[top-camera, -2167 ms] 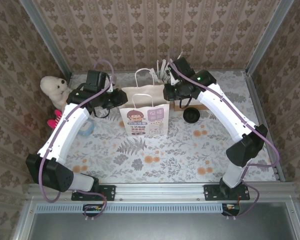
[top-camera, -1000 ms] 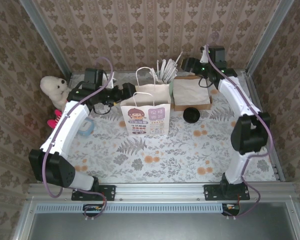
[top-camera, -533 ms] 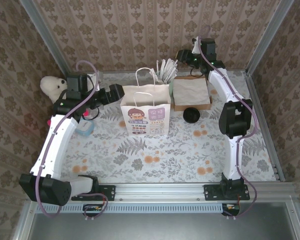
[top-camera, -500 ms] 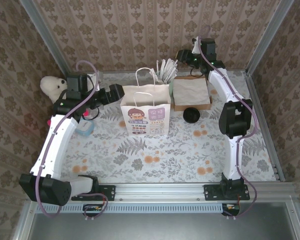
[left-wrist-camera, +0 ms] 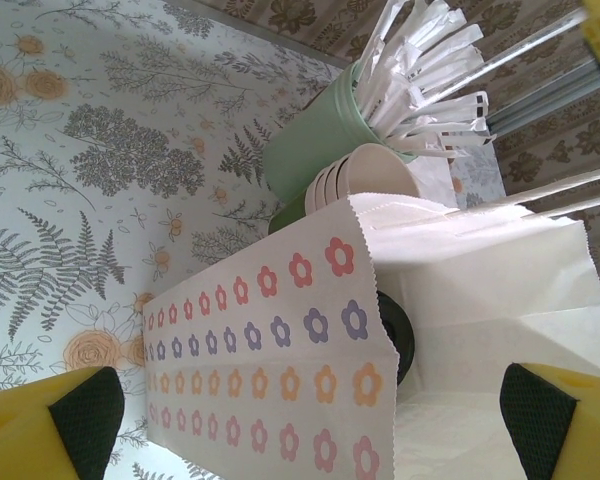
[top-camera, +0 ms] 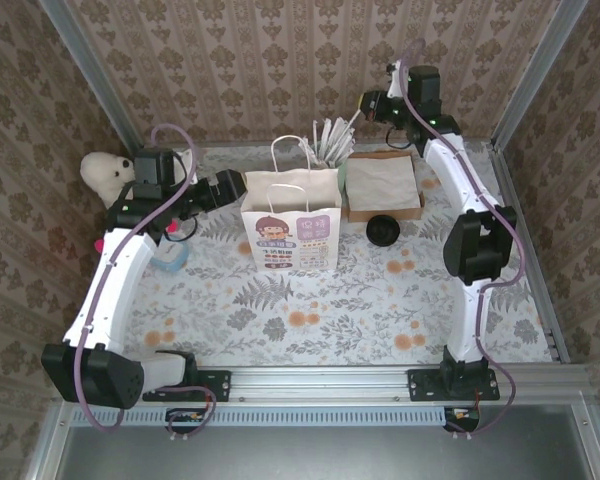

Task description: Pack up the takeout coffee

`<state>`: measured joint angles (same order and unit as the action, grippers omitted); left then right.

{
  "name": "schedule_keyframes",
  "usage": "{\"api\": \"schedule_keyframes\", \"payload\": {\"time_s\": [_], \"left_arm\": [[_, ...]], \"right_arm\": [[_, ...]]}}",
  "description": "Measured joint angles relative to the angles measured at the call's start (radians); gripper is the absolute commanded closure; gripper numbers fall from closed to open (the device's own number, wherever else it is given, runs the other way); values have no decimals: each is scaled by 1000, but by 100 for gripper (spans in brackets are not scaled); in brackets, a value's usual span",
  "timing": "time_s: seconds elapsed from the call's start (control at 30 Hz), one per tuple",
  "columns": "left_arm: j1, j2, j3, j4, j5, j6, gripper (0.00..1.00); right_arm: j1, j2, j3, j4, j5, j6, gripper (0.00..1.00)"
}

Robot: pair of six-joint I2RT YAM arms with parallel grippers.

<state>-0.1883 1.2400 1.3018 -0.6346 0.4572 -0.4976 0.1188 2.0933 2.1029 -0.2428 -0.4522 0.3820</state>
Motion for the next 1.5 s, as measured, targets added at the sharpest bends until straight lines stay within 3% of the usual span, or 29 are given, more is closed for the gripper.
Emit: {"api": "schedule_keyframes", "payload": {"time_s": [0.2,0.6,0.87,1.0,1.27,1.5], "left_arm": [[0,1,0,-1,-26,-13,0],[16,0,-31,-65,-384,-162,0],[27,41,-72,-71,-384,-212,0],[25,75,-90,-68,-343,-222,0],[2,87,-101,-48,-303,-237,0],[-29,87,-131,-22,-285,-264,0]], "right_arm": [[0,-156,-93,-7,50,-47,100],[13,-623,-378,-9,83,-25,100],[87,-820,-503,2,78,11,100],[183,-848,-574,39,81,12,100],[362,-743,-661,165,146,26,98],[417,-626,-687,269,188,117,96]]}}
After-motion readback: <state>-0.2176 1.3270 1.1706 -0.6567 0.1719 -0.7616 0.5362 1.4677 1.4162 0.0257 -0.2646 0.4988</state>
